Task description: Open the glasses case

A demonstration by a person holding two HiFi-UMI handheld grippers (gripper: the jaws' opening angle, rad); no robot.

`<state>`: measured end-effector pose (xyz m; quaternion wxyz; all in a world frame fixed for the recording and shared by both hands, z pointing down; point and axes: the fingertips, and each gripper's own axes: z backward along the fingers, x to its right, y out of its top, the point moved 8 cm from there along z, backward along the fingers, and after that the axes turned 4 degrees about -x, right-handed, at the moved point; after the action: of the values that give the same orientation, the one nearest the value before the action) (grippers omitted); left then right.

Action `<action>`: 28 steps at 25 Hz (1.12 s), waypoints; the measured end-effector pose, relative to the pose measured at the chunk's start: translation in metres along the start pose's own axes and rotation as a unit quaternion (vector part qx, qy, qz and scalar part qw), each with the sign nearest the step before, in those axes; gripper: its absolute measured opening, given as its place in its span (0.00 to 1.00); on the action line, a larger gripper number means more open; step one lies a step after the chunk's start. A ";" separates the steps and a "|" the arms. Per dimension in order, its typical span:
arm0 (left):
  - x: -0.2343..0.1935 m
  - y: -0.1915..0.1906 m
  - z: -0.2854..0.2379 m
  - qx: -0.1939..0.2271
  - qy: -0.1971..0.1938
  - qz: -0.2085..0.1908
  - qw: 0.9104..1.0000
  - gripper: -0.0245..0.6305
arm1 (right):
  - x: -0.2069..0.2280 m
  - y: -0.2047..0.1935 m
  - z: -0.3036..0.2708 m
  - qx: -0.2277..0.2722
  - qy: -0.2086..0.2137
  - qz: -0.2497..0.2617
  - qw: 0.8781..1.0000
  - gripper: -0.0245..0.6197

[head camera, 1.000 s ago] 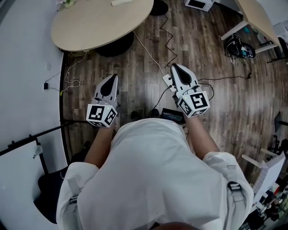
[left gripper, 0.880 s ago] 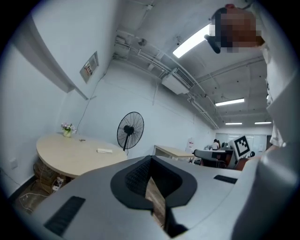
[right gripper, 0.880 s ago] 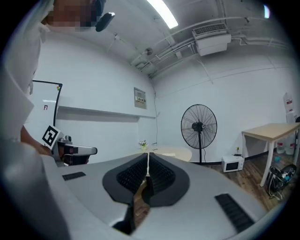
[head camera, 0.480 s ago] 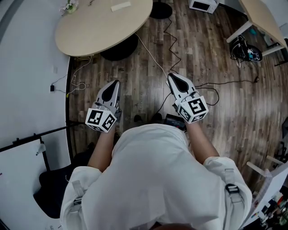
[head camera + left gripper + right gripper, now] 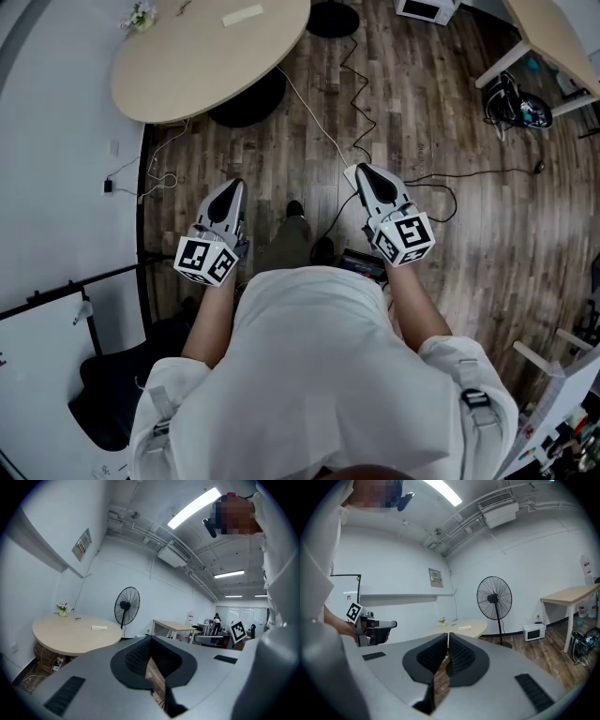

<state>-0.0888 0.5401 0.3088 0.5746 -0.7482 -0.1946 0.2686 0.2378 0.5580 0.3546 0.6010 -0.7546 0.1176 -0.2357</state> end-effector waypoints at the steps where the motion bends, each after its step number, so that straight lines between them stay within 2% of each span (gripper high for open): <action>1: 0.000 0.001 -0.005 0.000 -0.001 -0.001 1.000 0.06 | 0.005 -0.001 0.000 -0.001 -0.003 -0.003 1.000 0.08; 7: -0.012 0.002 -0.048 0.000 -0.014 0.012 1.000 0.06 | 0.040 0.000 -0.011 -0.017 -0.023 -0.012 1.000 0.08; 14: -0.055 0.001 -0.109 -0.002 -0.022 0.035 0.999 0.06 | 0.087 0.018 -0.062 -0.040 -0.039 -0.001 0.998 0.08; 22: -0.117 0.009 -0.197 0.002 -0.012 0.069 0.998 0.06 | 0.135 0.056 -0.154 -0.076 -0.018 0.028 0.997 0.08; 28: -0.152 0.019 -0.231 0.016 -0.011 0.076 0.997 0.06 | 0.151 0.076 -0.205 -0.078 -0.006 0.039 0.996 0.08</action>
<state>-0.0626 0.2693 0.3624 0.5626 -0.7484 -0.1392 0.3225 0.2743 0.2944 0.3480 0.5497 -0.7955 0.1617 -0.1973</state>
